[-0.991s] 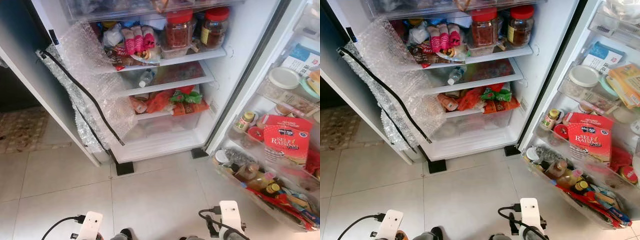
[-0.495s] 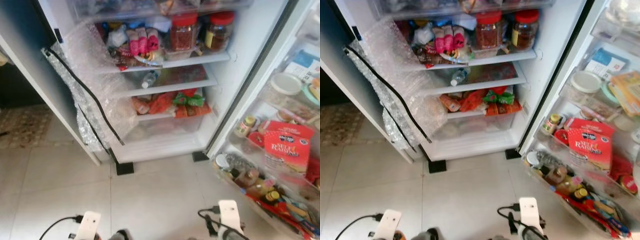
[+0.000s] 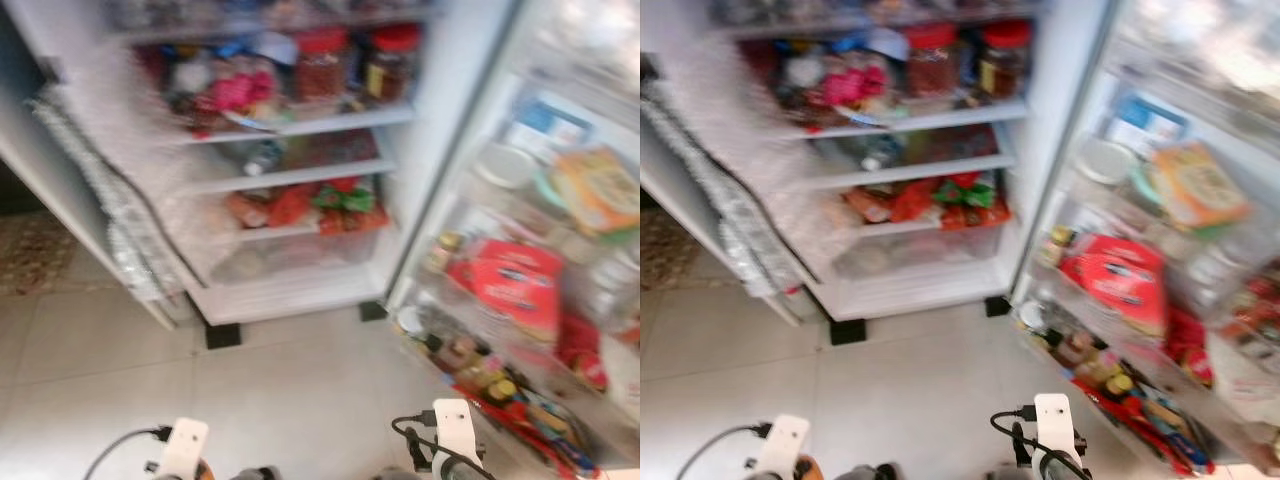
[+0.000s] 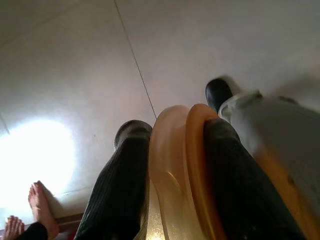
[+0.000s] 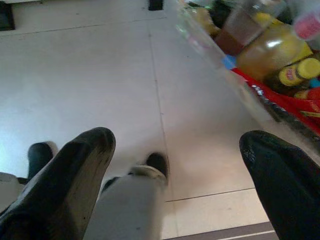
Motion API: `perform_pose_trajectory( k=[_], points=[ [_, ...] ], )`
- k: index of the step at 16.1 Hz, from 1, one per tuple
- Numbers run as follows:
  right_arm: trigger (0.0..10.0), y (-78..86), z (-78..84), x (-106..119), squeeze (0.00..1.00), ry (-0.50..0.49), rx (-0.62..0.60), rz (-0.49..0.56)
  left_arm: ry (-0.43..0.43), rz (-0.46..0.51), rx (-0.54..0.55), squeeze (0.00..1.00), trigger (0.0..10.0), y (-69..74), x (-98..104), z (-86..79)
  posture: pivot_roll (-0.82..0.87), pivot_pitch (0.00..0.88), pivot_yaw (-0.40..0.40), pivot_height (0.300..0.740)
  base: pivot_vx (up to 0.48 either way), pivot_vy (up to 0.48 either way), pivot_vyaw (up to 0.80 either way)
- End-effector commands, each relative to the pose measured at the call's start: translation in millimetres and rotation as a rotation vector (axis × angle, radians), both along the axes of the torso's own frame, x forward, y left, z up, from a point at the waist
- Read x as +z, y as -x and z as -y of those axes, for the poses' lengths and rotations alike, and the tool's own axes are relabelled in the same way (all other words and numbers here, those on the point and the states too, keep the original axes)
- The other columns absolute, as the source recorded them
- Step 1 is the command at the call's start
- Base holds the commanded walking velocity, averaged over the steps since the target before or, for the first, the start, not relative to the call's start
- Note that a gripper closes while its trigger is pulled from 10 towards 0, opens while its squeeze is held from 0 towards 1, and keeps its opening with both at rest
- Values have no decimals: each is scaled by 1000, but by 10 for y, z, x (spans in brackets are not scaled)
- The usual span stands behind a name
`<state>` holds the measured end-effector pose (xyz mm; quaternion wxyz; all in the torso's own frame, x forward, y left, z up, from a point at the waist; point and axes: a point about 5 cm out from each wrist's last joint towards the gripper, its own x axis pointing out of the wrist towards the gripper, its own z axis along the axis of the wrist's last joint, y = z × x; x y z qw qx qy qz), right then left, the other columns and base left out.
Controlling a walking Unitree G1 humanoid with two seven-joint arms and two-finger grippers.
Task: Restocking fridge
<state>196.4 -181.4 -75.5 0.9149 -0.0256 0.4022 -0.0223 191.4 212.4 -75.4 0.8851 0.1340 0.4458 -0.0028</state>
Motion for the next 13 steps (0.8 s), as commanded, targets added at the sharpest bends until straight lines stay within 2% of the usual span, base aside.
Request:
perform_pose_trajectory(
  k=[1, 2, 5, 6, 9, 10, 13],
  points=[
    [10000, 64, 32, -33, 0, 9, -11, -27, 13, -23, -2, 0, 10000, 73, -45, 42, -103, 198, -1, 740, 0, -349, 0],
    [10000, 58, 13, -33, 0, 8, -10, -27, 10, -17, -7, 0, 10000, 58, -36, 36, -102, 199, -1, 740, 0, -345, 0],
    [10000, 56, 6, -33, 0, 8, -12, -28, -67, 68, -27, 0, 10000, -175, 114, -62, -102, 205, -2, 740, 0, 0, 0],
    [10000, 58, 17, -33, 0, 9, -13, -28, -145, 121, -117, 0, 10000, -321, 217, -90, -101, 206, -3, 740, 0, 0, 0],
    [10000, 62, 50, -31, 0, 10, -15, -28, -279, 256, -234, 0, 10000, -644, 481, -130, -101, 208, -3, 740, 0, 0, 0],
    [10000, 63, 64, -29, 0, 12, -15, -27, -354, 361, -296, 0, 10000, -838, 675, -126, -100, 210, -2, 740, 0, 0, 0],
    [10000, 72, 84, -30, 0, 13, -17, -28, -348, 617, -241, 0, 10000, -1120, 1061, -88, -101, 210, 0, 740, 0, 0, 0]
  ],
)
